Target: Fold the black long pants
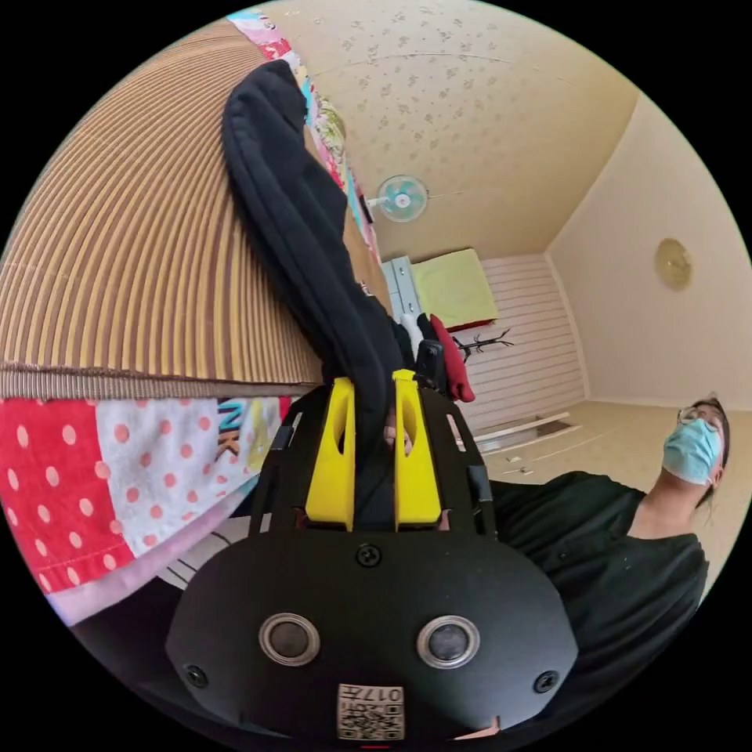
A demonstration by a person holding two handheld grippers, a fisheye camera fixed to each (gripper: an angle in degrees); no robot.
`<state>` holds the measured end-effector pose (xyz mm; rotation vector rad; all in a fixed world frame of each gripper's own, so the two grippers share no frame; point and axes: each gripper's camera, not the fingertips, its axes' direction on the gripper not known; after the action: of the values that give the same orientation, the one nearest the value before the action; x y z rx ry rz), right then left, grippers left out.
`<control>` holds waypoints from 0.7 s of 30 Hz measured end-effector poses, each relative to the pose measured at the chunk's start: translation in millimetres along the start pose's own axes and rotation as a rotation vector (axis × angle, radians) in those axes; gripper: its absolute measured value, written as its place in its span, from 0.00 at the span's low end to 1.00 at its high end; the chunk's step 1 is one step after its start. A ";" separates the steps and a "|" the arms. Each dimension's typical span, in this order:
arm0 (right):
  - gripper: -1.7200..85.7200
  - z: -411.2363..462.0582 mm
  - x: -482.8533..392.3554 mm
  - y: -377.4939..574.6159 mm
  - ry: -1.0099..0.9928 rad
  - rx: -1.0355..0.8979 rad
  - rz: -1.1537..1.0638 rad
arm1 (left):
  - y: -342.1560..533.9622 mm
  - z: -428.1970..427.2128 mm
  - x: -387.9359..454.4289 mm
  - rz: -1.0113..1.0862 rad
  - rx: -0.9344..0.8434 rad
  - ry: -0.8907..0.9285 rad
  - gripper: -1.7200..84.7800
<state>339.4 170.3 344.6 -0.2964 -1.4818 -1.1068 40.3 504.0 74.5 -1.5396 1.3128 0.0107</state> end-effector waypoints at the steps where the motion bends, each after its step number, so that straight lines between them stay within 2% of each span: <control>1: 0.04 -8.6 -22.9 6.4 -0.022 0.021 -0.073 | 10.2 -5.9 23.1 0.075 0.016 0.024 0.10; 6: 0.03 -64.1 -147.8 19.1 -0.052 0.138 -0.370 | 36.1 -48.2 160.2 0.456 0.122 0.089 0.11; 10: 0.03 -112.2 -272.0 19.5 -0.063 0.230 -0.663 | 45.5 -65.9 302.8 0.798 0.200 0.032 0.09; 14: 0.03 -156.3 -385.1 15.5 -0.121 0.290 -0.873 | 56.8 -75.5 423.7 1.096 0.265 0.073 0.08; 17: 0.03 -175.2 -451.5 8.7 -0.052 0.337 -0.955 | 49.9 -76.6 479.6 1.135 0.322 0.044 0.08; 21: 0.03 -181.1 -477.1 -20.7 0.145 0.390 -0.878 | -0.9 -65.2 486.3 0.966 0.322 -0.042 0.08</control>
<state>565.7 214.1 -111.1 0.7629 -1.6894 -1.4235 195.3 116.1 -182.9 -0.5325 1.8022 0.4156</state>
